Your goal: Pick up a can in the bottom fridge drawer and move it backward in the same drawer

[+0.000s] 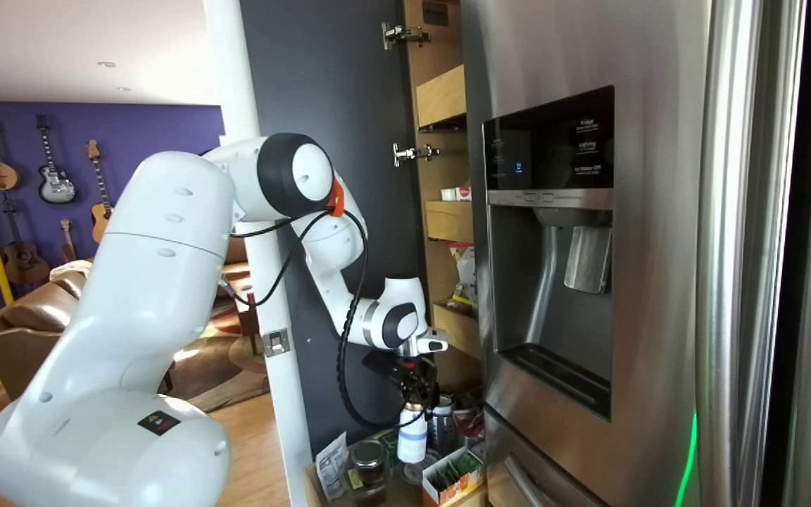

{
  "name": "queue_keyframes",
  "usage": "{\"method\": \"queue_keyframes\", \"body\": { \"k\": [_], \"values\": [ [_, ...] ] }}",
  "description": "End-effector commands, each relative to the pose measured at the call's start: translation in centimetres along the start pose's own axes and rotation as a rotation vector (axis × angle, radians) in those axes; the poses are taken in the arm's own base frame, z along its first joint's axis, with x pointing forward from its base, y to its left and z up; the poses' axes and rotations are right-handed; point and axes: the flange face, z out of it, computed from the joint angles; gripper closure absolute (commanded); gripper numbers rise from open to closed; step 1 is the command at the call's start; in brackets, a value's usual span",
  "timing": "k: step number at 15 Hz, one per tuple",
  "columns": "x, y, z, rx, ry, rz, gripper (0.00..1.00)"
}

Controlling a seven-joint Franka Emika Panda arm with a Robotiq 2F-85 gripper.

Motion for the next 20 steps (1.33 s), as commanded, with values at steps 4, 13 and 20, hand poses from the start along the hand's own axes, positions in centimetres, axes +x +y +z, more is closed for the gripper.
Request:
{"method": "queue_keyframes", "body": {
  "k": [4,13,20],
  "values": [
    [-4.7,1.9,-1.0,-0.007,-0.100,0.030,0.26],
    [-8.3,2.1,0.0,0.000,-0.116,0.030,0.51],
    [-10.6,1.4,4.1,0.015,-0.017,0.027,0.51]
  ]
}}
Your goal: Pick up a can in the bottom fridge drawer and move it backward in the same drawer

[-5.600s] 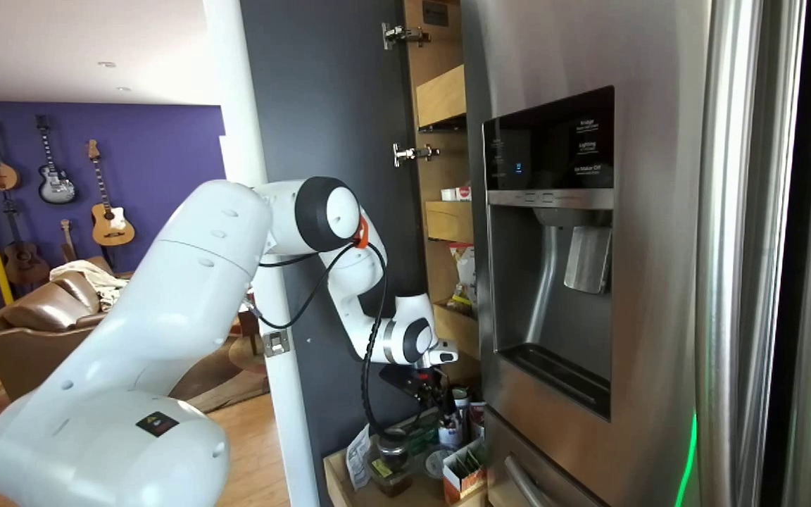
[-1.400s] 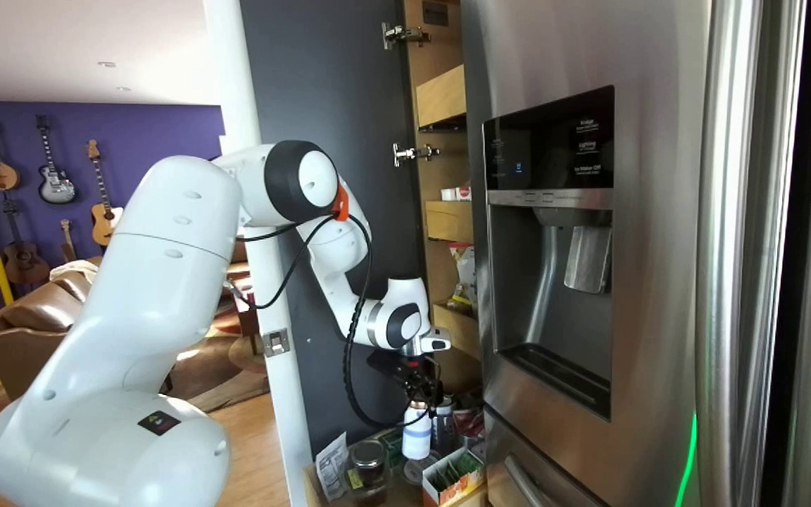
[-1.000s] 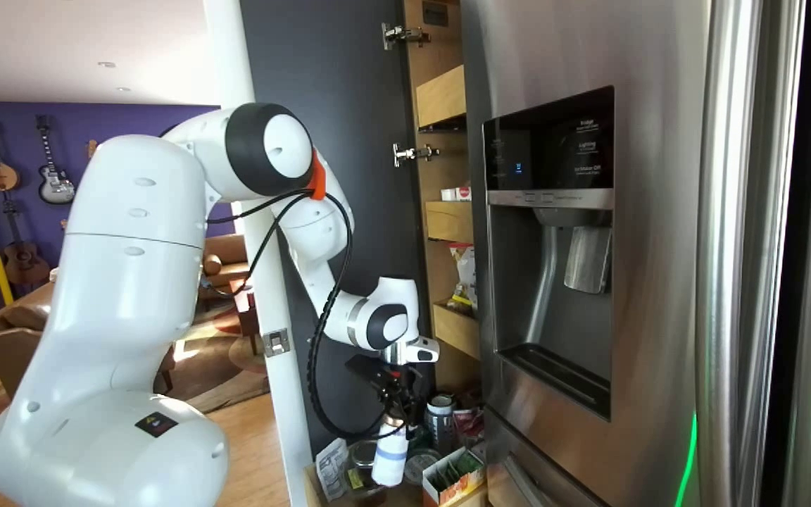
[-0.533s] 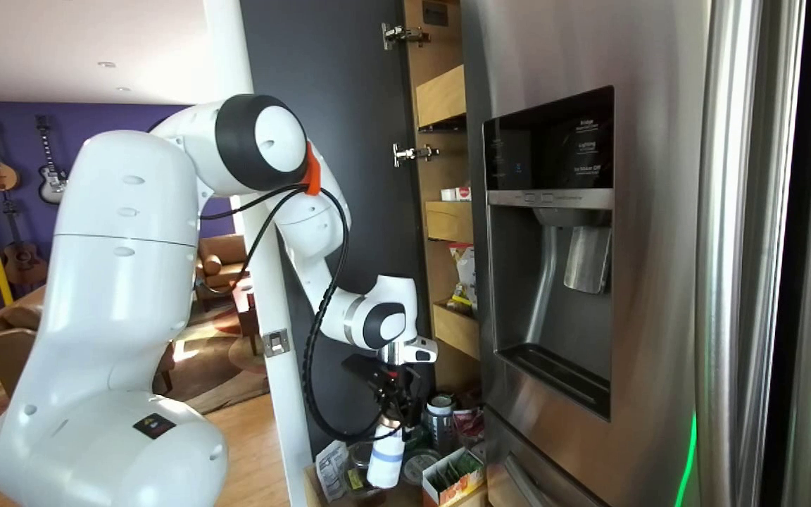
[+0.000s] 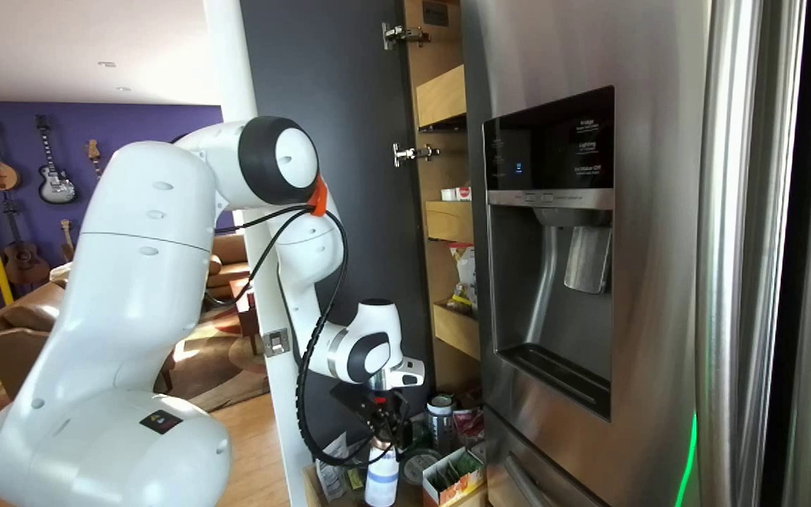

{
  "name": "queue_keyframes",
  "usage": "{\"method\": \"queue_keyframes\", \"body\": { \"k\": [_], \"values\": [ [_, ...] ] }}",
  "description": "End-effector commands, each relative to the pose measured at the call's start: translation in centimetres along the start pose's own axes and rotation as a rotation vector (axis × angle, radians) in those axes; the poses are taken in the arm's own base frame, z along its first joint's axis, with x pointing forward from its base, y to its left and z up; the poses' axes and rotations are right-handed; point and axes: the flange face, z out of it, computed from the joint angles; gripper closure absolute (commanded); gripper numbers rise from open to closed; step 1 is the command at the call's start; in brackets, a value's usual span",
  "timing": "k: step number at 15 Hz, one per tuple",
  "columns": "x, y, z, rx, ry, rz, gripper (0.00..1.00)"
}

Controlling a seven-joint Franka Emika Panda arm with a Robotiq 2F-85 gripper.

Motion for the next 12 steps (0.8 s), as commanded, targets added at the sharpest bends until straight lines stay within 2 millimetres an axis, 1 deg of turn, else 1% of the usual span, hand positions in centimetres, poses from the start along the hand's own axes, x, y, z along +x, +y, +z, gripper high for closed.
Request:
{"method": "queue_keyframes", "body": {
  "k": [1,9,12],
  "values": [
    [-0.9,0.1,2.0,0.009,0.053,0.022,0.51],
    [-1.7,-0.4,6.2,0.041,0.174,0.011,0.51],
    [-2.1,-0.1,7.8,0.031,0.235,0.029,0.51]
  ]
}}
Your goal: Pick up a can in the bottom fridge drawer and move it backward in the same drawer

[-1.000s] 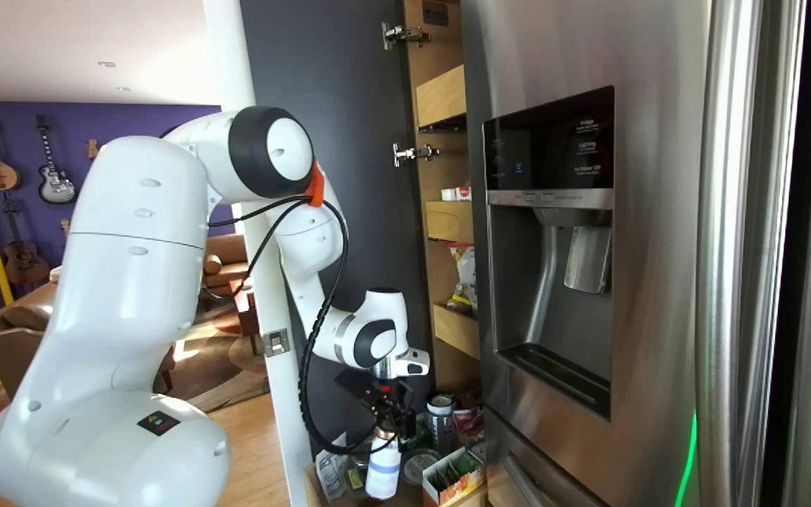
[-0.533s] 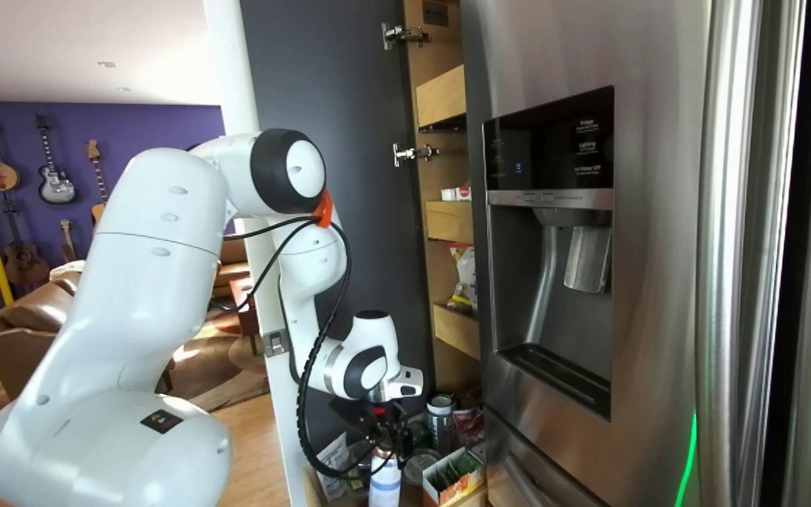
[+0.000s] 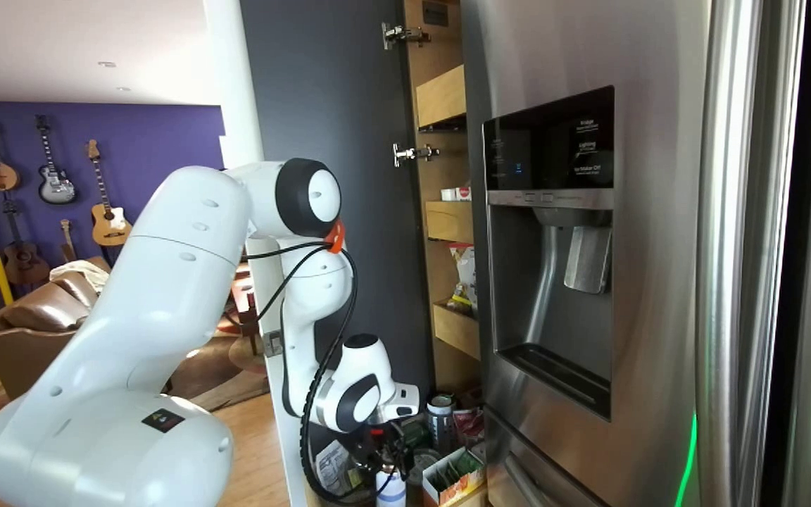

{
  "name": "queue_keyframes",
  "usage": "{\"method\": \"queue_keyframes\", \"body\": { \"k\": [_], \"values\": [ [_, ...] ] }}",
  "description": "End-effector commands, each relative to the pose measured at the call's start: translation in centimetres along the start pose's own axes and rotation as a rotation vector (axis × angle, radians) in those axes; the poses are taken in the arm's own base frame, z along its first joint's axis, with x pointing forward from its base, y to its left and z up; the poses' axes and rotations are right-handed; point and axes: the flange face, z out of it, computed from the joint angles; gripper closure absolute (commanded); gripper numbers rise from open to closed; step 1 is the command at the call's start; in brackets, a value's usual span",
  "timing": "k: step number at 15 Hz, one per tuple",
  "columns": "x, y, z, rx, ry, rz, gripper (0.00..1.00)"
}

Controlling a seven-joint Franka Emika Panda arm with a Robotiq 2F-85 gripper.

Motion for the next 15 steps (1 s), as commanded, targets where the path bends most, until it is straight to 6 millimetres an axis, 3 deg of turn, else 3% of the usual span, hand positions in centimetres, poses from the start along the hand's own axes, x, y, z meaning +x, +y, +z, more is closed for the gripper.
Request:
{"method": "queue_keyframes", "body": {
  "k": [1,15],
  "values": [
    [-0.9,0.1,1.9,-0.006,0.069,0.034,0.51],
    [-1.6,0.5,6.3,-0.002,0.133,0.064,0.51]
  ]
}}
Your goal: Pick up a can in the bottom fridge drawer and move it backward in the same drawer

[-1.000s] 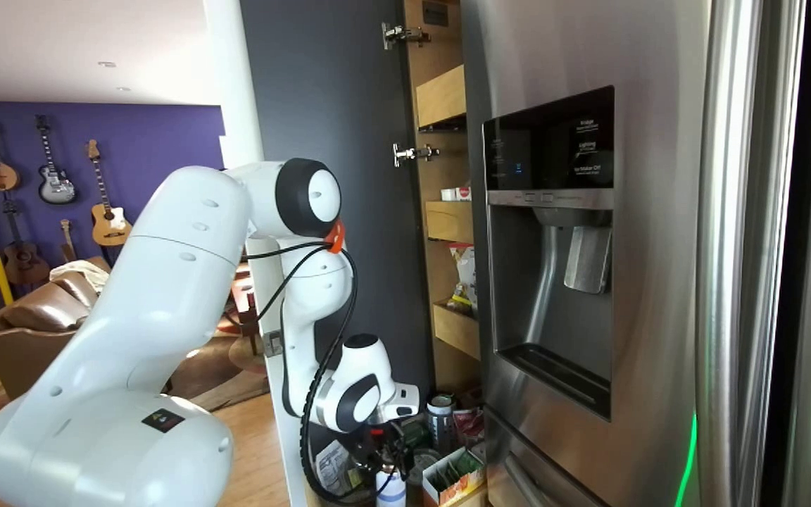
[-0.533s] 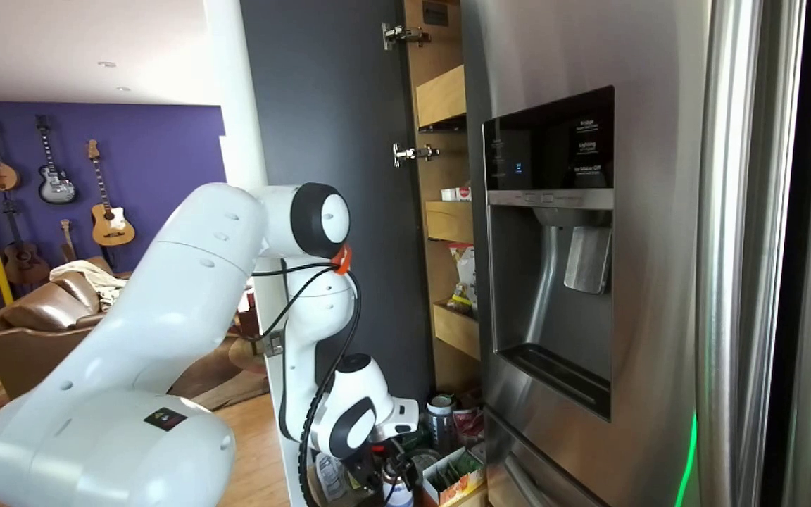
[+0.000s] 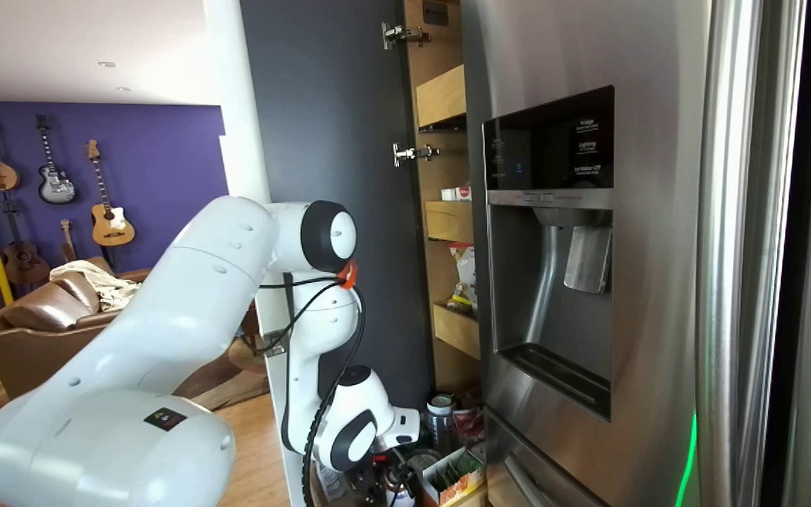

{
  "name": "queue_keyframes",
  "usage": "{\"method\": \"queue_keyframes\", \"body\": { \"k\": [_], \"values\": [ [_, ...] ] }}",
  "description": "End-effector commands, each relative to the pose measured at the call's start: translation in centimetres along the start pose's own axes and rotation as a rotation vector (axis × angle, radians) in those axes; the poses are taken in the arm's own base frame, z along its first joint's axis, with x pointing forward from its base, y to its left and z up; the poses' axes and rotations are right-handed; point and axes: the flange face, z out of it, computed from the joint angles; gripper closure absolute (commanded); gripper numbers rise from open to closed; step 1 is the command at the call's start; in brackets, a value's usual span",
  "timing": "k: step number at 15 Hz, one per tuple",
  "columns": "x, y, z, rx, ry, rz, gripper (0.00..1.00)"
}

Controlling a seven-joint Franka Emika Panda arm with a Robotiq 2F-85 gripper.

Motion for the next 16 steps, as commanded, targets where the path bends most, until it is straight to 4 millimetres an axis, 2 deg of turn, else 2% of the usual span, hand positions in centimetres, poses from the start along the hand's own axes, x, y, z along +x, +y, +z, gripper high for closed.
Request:
{"method": "queue_keyframes", "body": {
  "k": [1,2,3,6,10,16],
  "values": [
    [-0.2,-0.1,0.9,-0.002,0.014,0.013,0.18],
    [-0.2,-0.2,0.9,-0.002,0.011,0.009,0.06],
    [-0.2,-0.3,0.7,0.001,0.003,0.005,0.00],
    [-0.3,-0.5,0.0,0.009,-0.022,-0.006,0.00],
    [0.0,-0.7,-2.4,0.017,-0.053,-0.024,0.00],
    [2.2,1.0,-6.9,-0.024,-0.079,0.005,0.00]
  ]
}}
